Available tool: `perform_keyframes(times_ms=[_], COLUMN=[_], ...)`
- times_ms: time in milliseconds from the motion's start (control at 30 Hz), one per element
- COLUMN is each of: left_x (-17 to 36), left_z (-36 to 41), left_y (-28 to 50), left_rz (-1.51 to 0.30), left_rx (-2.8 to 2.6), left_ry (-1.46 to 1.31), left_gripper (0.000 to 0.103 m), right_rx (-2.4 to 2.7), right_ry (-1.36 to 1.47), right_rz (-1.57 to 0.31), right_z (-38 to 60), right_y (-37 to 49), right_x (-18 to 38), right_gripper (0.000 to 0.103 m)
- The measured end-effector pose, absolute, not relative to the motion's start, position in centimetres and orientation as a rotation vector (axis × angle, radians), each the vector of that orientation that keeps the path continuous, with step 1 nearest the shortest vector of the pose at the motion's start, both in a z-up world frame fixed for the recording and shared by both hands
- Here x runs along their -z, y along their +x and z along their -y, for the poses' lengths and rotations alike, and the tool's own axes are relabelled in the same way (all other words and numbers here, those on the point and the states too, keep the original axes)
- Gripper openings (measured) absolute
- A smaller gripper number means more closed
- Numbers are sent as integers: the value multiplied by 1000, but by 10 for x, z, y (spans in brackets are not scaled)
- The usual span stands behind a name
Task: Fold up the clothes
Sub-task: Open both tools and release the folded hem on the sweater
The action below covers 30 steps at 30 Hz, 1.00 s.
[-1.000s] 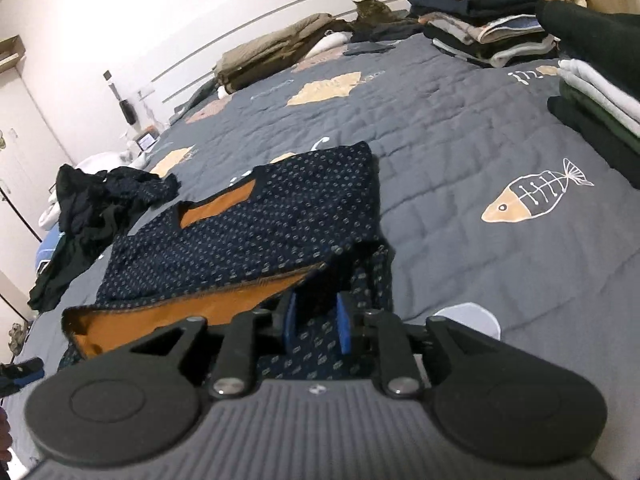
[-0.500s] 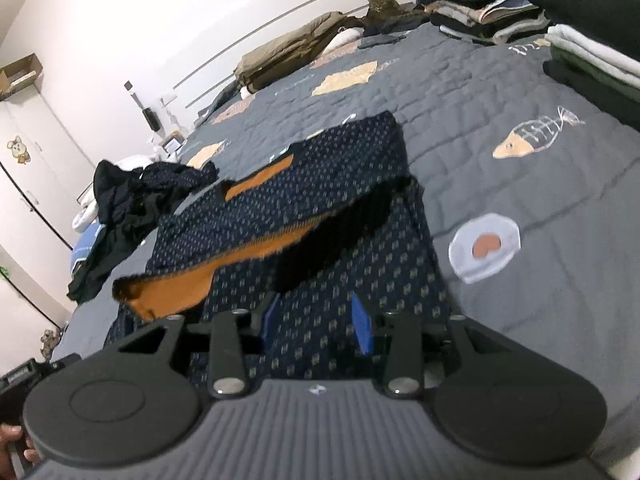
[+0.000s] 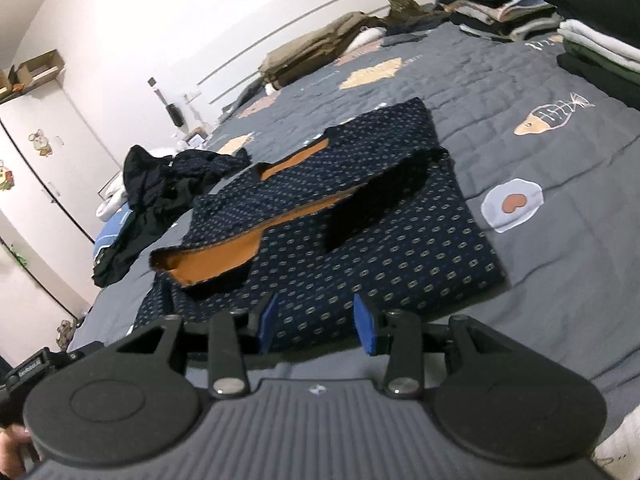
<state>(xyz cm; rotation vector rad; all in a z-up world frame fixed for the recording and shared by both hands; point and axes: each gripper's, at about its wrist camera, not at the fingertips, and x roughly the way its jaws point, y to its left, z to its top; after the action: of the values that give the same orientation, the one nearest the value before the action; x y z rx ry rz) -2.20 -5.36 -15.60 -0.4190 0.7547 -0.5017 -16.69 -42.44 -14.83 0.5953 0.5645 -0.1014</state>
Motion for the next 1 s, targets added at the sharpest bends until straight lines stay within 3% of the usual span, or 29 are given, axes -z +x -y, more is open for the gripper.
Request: perform_keyframes(times_ms=[367, 500, 1000], left_x=[137, 132, 137], left_z=[81, 97, 114], left_y=[-71, -80, -79], left_rz=[-645, -601, -588], left_rx=[528, 552, 566], left_ry=[-253, -160, -98], left_gripper=[92, 97, 99], right_rx=[98, 89, 64], right_ry=[526, 465, 389], right_rz=[-477, -465, -501], right_z=[387, 372, 352], right_y=[-186, -186, -172], right_x=[134, 132, 137], right_gripper=[42, 50, 54])
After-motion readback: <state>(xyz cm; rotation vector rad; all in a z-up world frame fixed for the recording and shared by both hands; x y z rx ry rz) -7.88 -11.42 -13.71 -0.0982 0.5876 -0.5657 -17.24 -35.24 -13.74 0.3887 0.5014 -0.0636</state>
